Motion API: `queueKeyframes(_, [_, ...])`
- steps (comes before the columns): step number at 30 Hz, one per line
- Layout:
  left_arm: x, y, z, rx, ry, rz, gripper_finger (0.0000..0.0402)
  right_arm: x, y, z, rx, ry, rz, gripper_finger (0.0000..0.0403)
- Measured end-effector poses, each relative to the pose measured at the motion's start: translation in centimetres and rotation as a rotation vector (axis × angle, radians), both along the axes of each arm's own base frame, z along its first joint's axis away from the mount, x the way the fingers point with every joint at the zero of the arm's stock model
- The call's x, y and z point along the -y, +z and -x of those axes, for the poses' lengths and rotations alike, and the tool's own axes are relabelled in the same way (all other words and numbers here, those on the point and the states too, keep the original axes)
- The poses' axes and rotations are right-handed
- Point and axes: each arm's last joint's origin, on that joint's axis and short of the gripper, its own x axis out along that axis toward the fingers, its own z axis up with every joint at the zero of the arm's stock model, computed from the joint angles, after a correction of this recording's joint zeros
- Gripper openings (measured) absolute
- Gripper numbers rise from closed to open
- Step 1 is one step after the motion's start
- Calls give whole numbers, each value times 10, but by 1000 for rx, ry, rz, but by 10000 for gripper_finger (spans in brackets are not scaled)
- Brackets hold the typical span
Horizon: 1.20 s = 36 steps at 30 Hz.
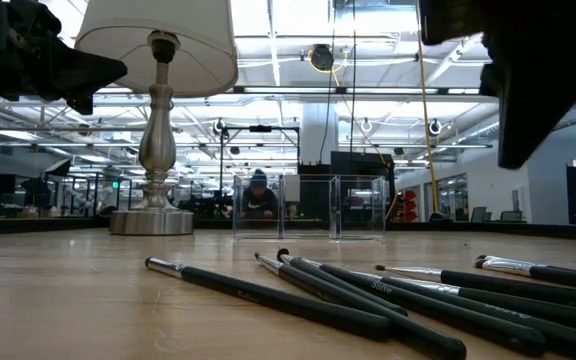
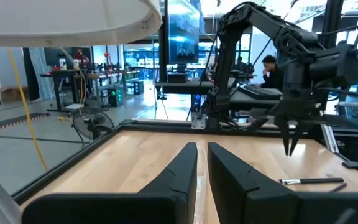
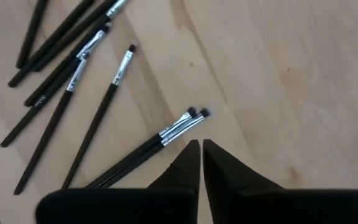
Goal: Sort items
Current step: Put the eyeshadow brush into the transparent organizer
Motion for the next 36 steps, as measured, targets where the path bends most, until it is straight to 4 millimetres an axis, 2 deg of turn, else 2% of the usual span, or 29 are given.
queueKeyframes(3, [0, 0, 0, 2, 0, 1, 49, -5, -7, 2, 18, 0, -49, 49])
queueKeyframes(7, [0, 0, 0, 1, 0, 1, 49, -8, -17, 2, 39, 1, -140, 120])
queueKeyframes(10, [0, 0, 0, 2, 0, 2, 49, -4, -23, 4, 24, -78, -141, 171])
queueKeyframes(13, [0, 1, 0, 7, 13, 2, 49, 0, -31, 8, -1, -168, -150, 201])
queueKeyframes(19, [-1, 3, 1, 32, 42, 19, 49, 3, -40, 12, 6, -240, -177, 211])
queueKeyframes(36, [-2, 3, 1, 33, 52, 12, 49, 0, -40, 11, 58, -265, -168, 208])
